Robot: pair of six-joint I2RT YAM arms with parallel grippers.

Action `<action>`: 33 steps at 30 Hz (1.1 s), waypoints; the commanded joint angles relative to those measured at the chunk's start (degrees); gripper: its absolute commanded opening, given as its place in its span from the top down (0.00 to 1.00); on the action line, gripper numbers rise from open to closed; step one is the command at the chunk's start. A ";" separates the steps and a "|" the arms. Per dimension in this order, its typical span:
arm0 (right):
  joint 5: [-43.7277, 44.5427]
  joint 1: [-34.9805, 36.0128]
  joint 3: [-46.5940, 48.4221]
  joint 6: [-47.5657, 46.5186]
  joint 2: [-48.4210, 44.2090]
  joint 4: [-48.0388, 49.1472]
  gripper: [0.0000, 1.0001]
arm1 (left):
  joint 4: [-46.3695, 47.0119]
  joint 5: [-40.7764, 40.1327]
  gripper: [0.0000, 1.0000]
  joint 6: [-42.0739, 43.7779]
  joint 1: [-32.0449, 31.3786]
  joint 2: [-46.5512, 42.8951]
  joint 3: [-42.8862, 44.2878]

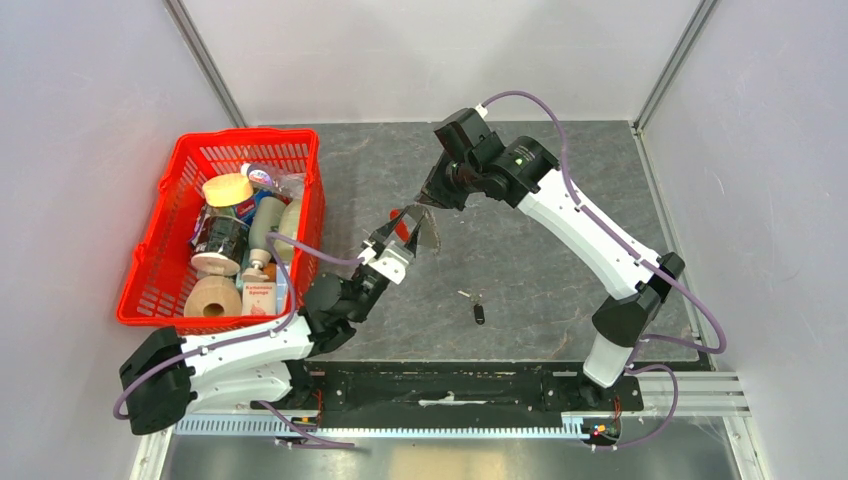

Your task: Put the keys on the keyring

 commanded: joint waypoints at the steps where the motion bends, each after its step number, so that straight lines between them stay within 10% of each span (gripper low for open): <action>1: -0.07 0.36 2.81 -0.38 -2.23 1.40 1.00 | 5.04 -2.23 0.58 3.97 -0.39 1.61 0.06; 33: -0.12 1.94 3.68 -0.42 -3.62 1.55 1.00 | 9.53 -5.23 0.71 7.27 -0.31 6.12 -0.27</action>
